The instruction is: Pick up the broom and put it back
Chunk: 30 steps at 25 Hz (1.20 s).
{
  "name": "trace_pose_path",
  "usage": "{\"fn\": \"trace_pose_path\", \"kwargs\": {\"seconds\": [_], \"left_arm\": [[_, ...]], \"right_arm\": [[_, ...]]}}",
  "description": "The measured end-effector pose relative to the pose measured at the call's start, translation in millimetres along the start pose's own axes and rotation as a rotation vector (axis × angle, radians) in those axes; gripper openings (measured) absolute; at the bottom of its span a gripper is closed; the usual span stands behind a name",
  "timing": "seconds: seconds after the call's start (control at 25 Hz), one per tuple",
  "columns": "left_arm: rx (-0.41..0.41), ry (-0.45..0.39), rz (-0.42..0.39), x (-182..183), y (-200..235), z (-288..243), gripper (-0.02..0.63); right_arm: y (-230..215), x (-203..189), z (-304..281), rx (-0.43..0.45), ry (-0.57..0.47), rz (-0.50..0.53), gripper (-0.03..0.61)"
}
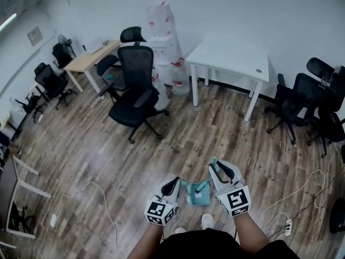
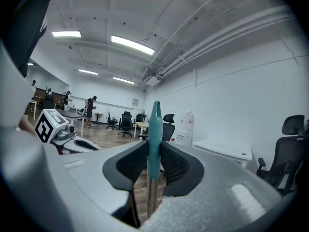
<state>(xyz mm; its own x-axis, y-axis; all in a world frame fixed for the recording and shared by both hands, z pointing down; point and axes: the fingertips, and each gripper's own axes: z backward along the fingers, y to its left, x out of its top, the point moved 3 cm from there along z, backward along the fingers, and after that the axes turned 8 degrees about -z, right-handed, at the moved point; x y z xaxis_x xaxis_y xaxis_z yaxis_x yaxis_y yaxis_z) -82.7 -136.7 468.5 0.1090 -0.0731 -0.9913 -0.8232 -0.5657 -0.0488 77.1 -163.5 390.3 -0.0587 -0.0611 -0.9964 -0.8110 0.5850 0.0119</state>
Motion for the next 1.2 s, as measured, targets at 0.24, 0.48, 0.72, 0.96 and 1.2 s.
{"fn": "trace_pose_path", "kwargs": {"seconds": [0.24, 0.48, 0.72, 0.96, 1.2], "left_arm": [[-0.013, -0.066, -0.016, 18, 4, -2, 0.02], [0.003, -0.098, -0.047, 36, 11, -2, 0.02], [0.015, -0.13, -0.073, 50, 14, 6, 0.018], [0.018, -0.121, -0.063, 46, 14, 2, 0.02], [0.002, -0.095, -0.054, 37, 10, -4, 0.02]], "right_arm": [[-7, 34, -4, -0.004, -0.087, 0.006, 0.089], [-10, 62, -5, 0.001, -0.158, 0.019, 0.089], [-16, 75, -5, -0.021, -0.195, 0.019, 0.089], [-20, 71, -5, -0.033, -0.184, 0.017, 0.089], [-24, 65, -4, -0.043, -0.171, 0.01, 0.089]]}}
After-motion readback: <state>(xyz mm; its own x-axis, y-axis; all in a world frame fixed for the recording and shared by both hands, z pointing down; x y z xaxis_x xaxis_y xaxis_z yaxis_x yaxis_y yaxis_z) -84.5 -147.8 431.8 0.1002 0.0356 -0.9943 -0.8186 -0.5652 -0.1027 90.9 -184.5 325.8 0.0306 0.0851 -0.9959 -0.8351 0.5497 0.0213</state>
